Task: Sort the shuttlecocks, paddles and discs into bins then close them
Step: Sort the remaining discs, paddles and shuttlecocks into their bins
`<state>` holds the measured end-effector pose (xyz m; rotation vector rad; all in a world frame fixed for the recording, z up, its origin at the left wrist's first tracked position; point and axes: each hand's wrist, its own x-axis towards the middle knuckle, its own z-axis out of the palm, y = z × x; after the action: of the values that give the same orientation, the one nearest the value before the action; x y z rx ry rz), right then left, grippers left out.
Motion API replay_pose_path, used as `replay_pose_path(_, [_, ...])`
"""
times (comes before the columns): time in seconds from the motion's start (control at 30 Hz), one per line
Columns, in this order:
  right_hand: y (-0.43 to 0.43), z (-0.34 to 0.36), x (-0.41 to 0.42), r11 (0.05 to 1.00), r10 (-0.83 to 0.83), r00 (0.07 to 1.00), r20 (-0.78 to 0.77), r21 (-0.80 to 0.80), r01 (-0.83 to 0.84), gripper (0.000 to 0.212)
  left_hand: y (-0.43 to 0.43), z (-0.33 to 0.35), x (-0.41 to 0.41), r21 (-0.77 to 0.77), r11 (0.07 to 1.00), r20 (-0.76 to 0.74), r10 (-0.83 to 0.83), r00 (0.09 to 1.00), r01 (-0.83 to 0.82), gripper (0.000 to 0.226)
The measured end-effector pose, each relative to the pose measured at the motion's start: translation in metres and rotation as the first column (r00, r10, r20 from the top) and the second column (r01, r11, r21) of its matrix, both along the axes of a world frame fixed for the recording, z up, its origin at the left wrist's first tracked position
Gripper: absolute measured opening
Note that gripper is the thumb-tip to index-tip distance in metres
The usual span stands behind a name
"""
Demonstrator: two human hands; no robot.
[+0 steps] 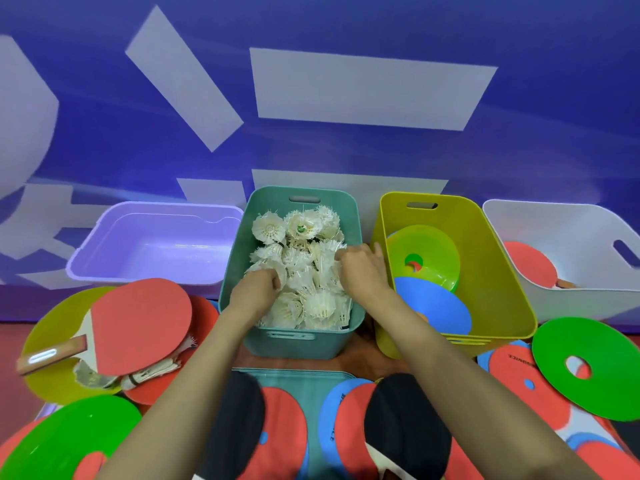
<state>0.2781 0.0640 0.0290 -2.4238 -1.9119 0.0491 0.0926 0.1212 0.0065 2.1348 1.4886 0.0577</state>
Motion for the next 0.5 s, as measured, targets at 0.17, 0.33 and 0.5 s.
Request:
replay_pose_path(0.17, [-0.027,0.004,0.01,0.989,0.114,0.982,-0.149,0.112,-0.098,0.045,-0.009,0.011,0.01,-0.007,1.0,0.077,0.005,0.997,-0.005,0.039])
replay_pose_path(0.33, [-0.073,0.009,0.026,0.932,0.231,0.922,-0.31,0.342,-0.118,0.042,-0.052,0.022,0.025,0.305,0.952,0.059,-0.012,0.998,-0.006,0.039])
replay_pose_path(0.5, [-0.142,0.015,0.052,0.883,0.25,0.887,-0.389,0.467,-0.044,0.037,-0.133,0.033,0.063,0.465,0.885,0.42,-0.231,0.878,0.011,0.027])
